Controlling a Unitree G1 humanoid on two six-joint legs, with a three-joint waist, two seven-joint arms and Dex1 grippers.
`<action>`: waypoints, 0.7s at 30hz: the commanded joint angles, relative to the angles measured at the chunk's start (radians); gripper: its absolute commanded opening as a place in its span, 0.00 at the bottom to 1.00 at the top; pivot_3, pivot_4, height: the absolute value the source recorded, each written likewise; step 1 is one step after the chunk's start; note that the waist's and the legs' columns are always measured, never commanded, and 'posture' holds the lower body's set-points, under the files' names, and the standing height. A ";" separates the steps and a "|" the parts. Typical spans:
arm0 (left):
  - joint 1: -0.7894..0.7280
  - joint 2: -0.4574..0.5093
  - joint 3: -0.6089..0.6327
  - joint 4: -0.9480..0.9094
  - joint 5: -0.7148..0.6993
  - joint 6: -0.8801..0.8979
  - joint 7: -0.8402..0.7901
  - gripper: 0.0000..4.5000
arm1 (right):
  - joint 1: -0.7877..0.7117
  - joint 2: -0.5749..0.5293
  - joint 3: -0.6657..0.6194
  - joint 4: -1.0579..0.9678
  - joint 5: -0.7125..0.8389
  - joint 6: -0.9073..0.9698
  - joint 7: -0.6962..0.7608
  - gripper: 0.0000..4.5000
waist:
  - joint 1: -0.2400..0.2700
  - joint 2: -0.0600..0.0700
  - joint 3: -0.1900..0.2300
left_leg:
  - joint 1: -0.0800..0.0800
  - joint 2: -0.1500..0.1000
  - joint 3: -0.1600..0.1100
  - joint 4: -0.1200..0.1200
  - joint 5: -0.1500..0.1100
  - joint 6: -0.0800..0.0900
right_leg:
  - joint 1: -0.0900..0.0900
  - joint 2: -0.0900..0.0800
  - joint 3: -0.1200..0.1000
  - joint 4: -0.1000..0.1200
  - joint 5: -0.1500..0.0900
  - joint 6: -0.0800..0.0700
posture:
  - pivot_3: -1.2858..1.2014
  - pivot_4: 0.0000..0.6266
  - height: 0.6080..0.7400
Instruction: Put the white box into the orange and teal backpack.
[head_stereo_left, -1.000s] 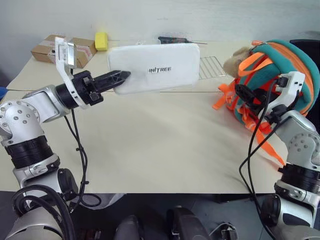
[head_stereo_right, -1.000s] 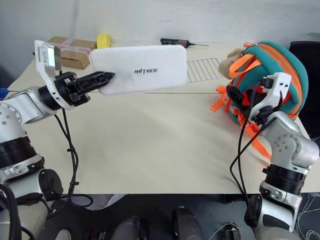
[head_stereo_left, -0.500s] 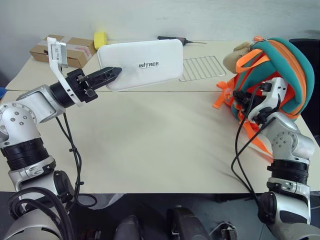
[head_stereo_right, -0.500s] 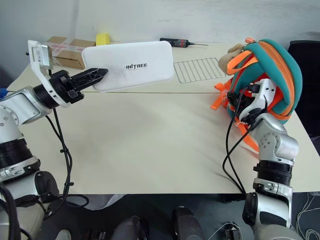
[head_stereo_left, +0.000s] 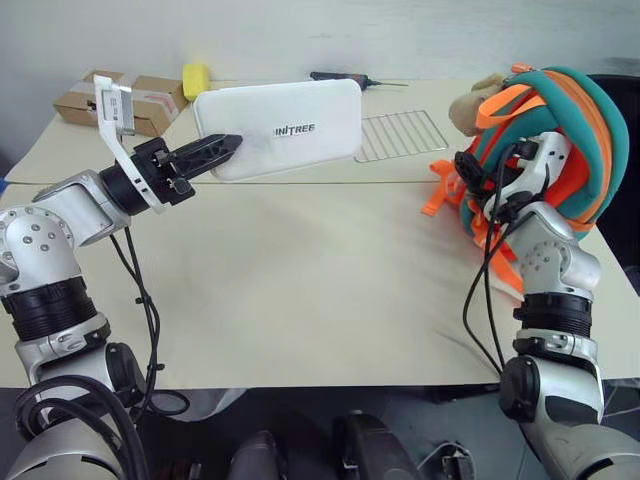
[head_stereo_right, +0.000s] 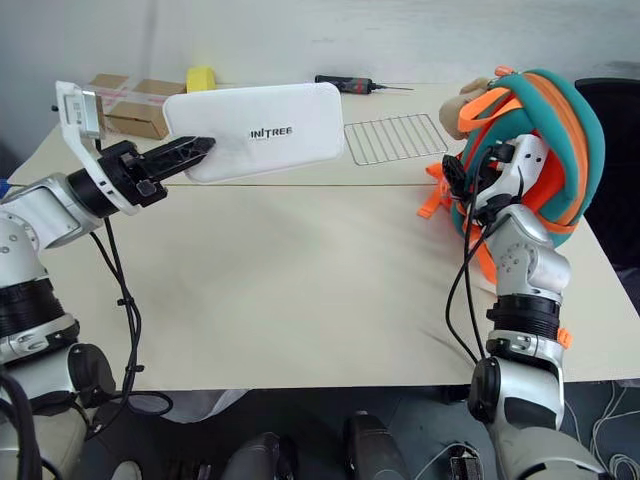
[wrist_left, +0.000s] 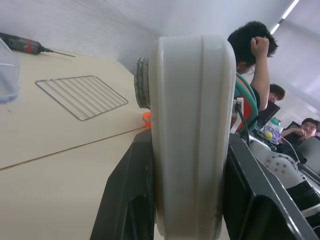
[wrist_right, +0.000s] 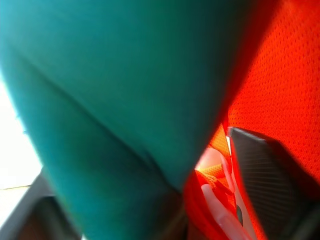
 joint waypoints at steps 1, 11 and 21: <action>-0.031 0.017 0.019 -0.002 -0.022 -0.048 -0.006 0.28 | -0.016 -0.022 0.005 -0.025 0.011 -0.023 0.049 0.56 | -0.004 0.000 0.000 | 0.000 0.000 0.000 0.000 0.000 0.000 | 0.000 0.000 0.000 0.000 0.000 0.000 | 0.52 0.24 1.00; -0.041 0.054 0.002 0.019 -0.018 -0.088 -0.038 0.28 | 0.151 -0.182 0.183 -0.388 0.130 0.202 0.453 0.00 | -0.001 0.002 0.001 | 0.000 0.000 0.000 -0.002 0.000 0.000 | -0.001 0.000 0.000 -0.001 0.000 0.000 | 0.52 0.24 1.00; -0.092 0.149 -0.063 0.061 -0.018 -0.180 -0.248 0.28 | 0.226 -0.470 0.112 -0.751 0.597 0.572 0.787 0.00 | 0.001 0.003 0.002 | -0.001 0.001 -0.001 0.000 0.000 0.000 | -0.001 0.000 -0.001 -0.001 0.000 0.000 | 0.52 0.24 1.00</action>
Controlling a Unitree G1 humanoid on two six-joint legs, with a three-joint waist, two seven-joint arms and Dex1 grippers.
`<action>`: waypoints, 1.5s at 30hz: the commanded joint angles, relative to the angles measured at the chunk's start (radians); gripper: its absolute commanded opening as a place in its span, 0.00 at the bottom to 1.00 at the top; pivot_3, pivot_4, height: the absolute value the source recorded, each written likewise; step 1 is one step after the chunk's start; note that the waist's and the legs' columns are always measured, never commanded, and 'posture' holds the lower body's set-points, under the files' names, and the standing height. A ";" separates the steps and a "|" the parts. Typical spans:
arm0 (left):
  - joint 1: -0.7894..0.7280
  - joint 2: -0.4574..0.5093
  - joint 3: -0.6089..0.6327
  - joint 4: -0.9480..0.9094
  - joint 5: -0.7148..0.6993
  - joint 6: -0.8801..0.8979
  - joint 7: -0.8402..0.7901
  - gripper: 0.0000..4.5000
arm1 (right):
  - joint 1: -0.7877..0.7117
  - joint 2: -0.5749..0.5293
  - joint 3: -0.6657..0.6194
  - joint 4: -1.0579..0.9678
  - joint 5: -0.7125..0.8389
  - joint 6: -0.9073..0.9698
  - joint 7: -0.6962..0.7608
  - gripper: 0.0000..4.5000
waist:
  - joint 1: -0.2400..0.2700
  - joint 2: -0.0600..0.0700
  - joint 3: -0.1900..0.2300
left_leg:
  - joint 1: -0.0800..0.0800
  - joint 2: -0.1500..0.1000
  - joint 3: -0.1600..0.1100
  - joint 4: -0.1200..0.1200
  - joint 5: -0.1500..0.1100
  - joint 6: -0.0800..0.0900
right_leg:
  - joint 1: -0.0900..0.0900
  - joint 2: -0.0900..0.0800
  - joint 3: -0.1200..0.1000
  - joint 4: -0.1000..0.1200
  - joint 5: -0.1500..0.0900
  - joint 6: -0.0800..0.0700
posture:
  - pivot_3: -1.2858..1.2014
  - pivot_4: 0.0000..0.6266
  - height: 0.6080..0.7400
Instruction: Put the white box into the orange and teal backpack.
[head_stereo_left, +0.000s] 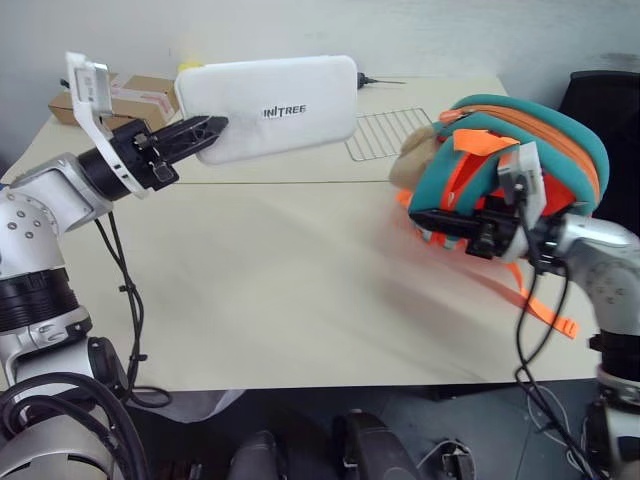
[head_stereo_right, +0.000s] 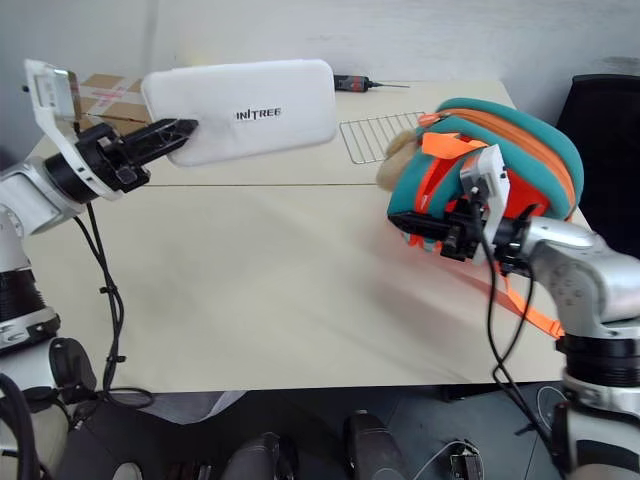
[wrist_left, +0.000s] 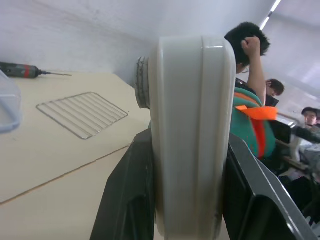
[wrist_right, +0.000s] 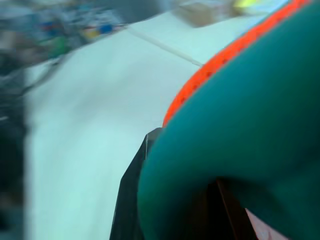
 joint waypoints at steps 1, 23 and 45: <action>-0.048 0.046 -0.002 -0.010 -0.030 -0.041 -0.106 0.28 | -0.007 -0.063 -0.078 -0.083 0.183 0.096 0.065 0.00 | 0.001 0.000 0.000 | 0.000 0.000 0.000 0.000 0.000 0.000 | 0.000 0.000 0.000 0.000 0.000 0.000 | 0.52 0.24 1.00; -0.079 0.092 -0.231 -0.055 0.118 -0.263 -0.367 0.28 | 0.076 -0.256 -0.211 -0.076 0.526 0.234 0.085 0.00 | 0.028 -0.001 0.001 | -0.002 0.000 -0.002 0.002 0.000 0.001 | 0.000 0.000 -0.001 -0.001 0.000 0.000 | 0.52 0.24 1.00; -0.223 -0.367 -0.591 0.153 0.535 -0.681 -0.341 0.28 | 0.129 -0.144 -0.098 -0.101 0.315 0.095 0.033 0.00 | 0.050 -0.001 0.001 | -0.006 0.000 -0.003 0.006 -0.001 0.002 | -0.001 0.000 -0.002 -0.001 0.001 0.001 | 0.52 0.24 1.00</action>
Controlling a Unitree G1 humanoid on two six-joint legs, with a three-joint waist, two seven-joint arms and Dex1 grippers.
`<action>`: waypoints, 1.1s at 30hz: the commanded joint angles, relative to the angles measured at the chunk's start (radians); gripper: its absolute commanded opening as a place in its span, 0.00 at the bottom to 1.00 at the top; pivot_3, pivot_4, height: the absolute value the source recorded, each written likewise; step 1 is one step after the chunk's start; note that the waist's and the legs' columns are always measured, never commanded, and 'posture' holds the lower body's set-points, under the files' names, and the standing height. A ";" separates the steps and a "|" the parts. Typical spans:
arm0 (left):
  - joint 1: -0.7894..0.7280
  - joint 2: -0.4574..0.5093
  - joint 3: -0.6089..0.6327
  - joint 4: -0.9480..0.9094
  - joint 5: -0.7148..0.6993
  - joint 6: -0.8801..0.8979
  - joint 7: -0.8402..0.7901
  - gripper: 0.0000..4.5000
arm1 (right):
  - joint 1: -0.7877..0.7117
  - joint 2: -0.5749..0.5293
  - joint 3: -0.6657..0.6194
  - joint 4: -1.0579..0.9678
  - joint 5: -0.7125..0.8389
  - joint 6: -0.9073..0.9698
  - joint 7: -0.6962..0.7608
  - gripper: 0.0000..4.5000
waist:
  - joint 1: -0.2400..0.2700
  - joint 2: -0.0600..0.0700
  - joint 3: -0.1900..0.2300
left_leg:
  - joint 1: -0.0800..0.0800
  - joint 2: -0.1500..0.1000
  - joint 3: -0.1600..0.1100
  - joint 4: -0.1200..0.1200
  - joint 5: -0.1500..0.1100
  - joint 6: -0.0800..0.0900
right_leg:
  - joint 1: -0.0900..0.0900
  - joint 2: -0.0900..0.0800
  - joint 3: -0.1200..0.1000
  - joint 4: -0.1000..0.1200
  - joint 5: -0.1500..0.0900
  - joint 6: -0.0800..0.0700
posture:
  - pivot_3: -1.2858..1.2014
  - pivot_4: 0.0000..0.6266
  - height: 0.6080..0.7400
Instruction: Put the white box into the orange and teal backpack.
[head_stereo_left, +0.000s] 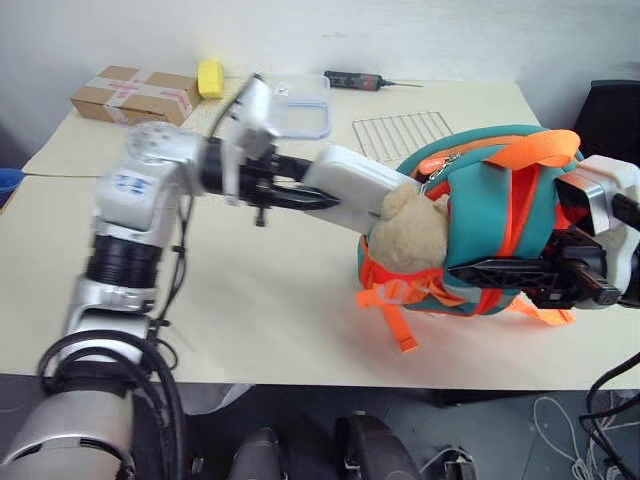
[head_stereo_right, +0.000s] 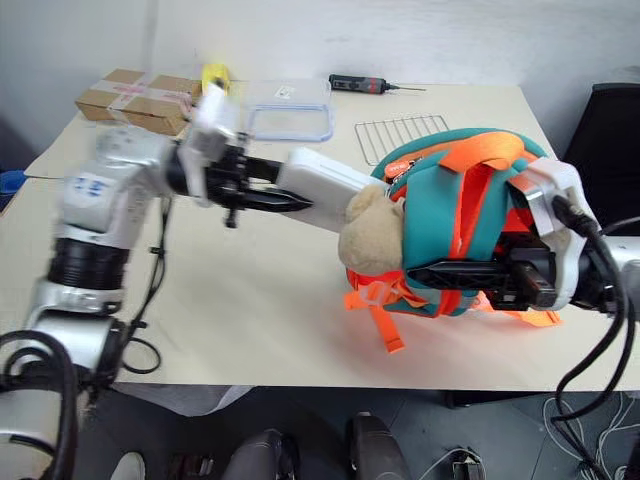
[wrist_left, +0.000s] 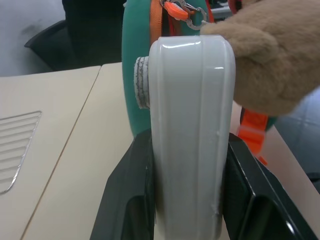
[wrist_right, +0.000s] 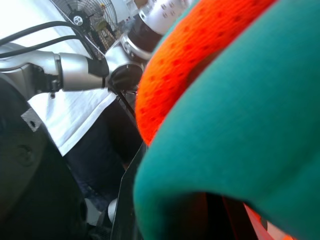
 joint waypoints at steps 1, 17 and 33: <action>-0.047 -0.112 -0.032 0.039 0.062 -0.076 0.093 0.28 | -0.023 0.034 0.011 -0.031 -0.024 -0.043 -0.051 0.00 | -0.001 0.000 0.000 | -0.001 0.000 0.000 0.000 0.000 0.000 | -0.001 0.000 0.000 0.000 0.000 0.000 | 0.52 0.24 1.00; 0.080 0.110 0.180 -0.241 -0.150 0.249 0.023 0.93 | 0.052 0.093 -0.005 -0.081 -0.012 -0.067 -0.154 0.00 | -0.021 0.000 0.000 | -0.002 0.000 -0.014 0.000 0.002 -0.003 | -0.002 0.003 -0.002 0.002 0.001 -0.001 | 0.52 0.24 1.00; 0.138 0.025 0.020 -0.361 -0.144 0.288 0.205 0.93 | 0.052 0.112 0.003 -0.091 0.029 -0.061 -0.205 0.00 | 0.003 0.001 -0.001 | -0.004 -0.005 -0.021 0.002 0.002 -0.002 | 0.002 -0.001 -0.008 0.000 0.001 -0.001 | 0.52 0.24 1.00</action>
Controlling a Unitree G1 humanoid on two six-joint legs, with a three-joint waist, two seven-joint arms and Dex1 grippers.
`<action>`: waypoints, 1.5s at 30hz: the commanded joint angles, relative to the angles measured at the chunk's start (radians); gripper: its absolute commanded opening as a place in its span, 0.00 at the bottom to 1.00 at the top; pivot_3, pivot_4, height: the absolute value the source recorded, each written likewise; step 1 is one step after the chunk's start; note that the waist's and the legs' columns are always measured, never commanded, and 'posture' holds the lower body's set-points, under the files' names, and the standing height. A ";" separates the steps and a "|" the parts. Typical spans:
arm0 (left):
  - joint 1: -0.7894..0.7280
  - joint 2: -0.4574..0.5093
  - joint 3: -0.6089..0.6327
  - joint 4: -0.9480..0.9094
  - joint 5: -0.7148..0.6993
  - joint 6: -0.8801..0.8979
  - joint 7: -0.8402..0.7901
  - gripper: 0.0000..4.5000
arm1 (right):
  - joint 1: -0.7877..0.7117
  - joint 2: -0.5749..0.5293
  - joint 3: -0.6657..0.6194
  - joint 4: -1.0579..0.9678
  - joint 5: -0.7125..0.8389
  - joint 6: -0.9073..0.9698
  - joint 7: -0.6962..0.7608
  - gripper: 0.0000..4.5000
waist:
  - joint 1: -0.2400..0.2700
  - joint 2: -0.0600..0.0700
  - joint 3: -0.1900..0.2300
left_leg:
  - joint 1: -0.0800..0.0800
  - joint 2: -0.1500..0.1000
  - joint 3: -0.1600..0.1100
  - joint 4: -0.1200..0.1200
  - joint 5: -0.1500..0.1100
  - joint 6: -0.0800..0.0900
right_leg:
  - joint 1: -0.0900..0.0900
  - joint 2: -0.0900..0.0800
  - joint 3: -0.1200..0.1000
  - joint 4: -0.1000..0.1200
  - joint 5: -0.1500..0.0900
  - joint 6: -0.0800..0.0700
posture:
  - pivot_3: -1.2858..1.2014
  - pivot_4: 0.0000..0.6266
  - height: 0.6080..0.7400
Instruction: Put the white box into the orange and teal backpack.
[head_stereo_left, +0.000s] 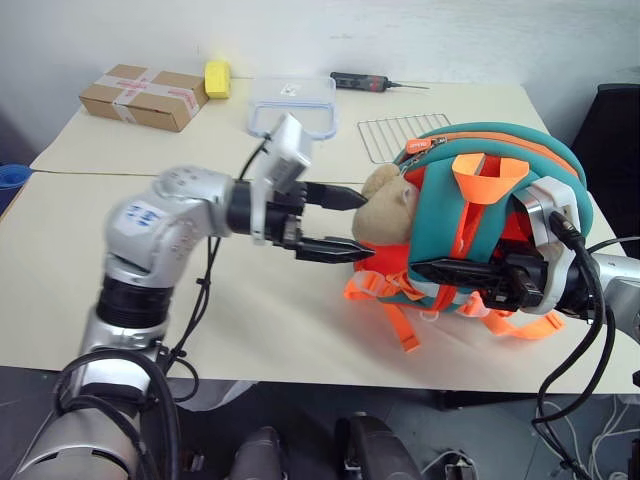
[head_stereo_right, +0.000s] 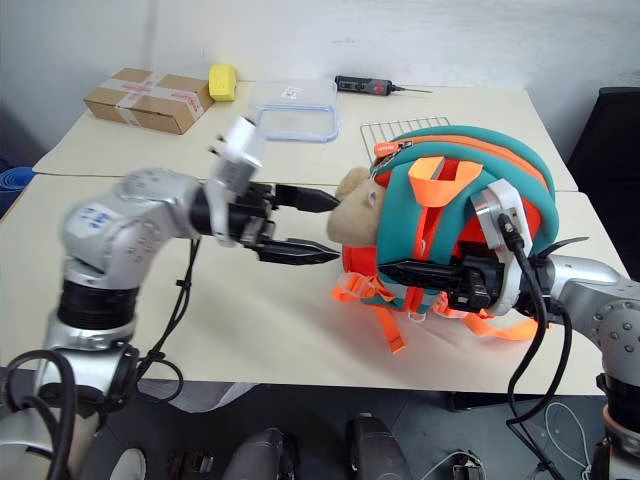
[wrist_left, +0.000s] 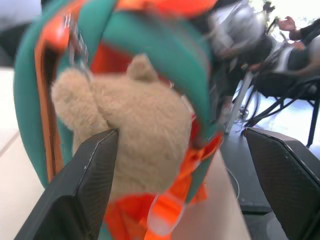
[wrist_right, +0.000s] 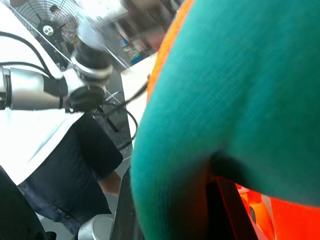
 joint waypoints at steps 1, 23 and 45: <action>-0.036 -0.056 0.005 0.032 0.032 -0.062 0.050 0.93 | 0.003 0.001 -0.024 -0.031 0.032 -0.010 -0.004 0.00 | 0.001 0.000 0.000 | 0.000 0.000 0.000 -0.001 0.000 0.000 | 0.000 0.000 0.000 0.000 0.000 0.000 | 0.52 0.24 1.00; -0.110 -0.150 -0.022 0.178 0.137 -0.157 0.088 0.85 | 0.055 0.000 -0.052 -0.080 0.094 -0.032 -0.067 0.00 | 0.002 0.000 0.000 | -0.001 -0.001 -0.002 0.000 0.000 0.000 | 0.000 -0.001 -0.002 -0.001 0.000 0.000 | 0.52 0.24 1.00; -0.205 0.154 0.005 0.468 0.309 -0.455 -0.119 0.09 | 0.148 -0.003 -0.117 -0.086 0.087 -0.067 -0.080 0.00 | -0.001 0.000 0.000 | -0.001 -0.001 -0.003 -0.001 0.001 0.000 | 0.000 -0.001 -0.003 0.000 0.000 0.000 | 0.52 0.24 1.00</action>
